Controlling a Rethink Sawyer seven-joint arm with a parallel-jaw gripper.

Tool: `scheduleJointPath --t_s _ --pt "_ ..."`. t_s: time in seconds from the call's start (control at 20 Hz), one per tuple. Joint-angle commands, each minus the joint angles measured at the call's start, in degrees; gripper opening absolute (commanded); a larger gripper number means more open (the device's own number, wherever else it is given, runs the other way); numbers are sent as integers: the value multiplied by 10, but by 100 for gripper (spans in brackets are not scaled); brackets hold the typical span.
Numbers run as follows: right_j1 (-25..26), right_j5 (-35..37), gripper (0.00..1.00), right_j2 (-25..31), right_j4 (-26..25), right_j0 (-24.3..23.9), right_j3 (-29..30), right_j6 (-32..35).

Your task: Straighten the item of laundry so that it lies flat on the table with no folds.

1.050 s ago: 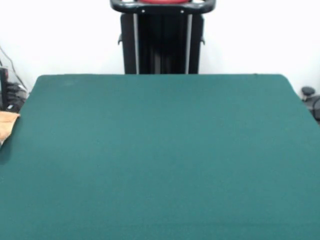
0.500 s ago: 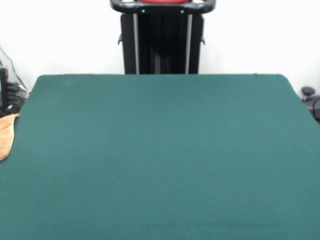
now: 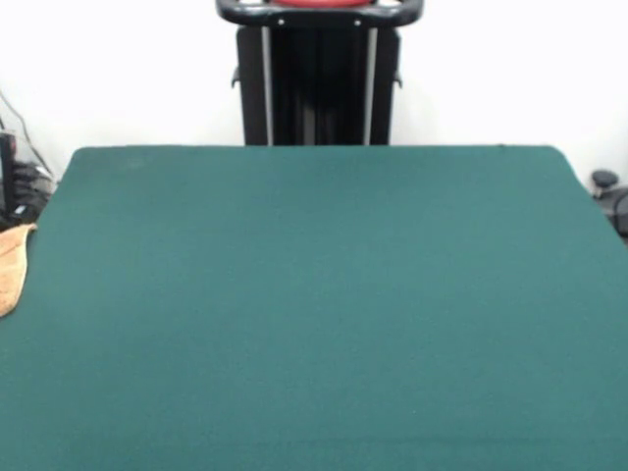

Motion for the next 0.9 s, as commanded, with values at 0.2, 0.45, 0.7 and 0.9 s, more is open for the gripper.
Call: scheduleJointPath --t_s 0.2,0.45,0.7,0.9 --pt "3 120 0 58 -51 59 -89 -222" --pt "28 156 0 66 -69 70 -148 -247" --pt "56 201 0 84 -100 87 -223 -285" --pt "34 169 0 71 -78 76 -183 -267"
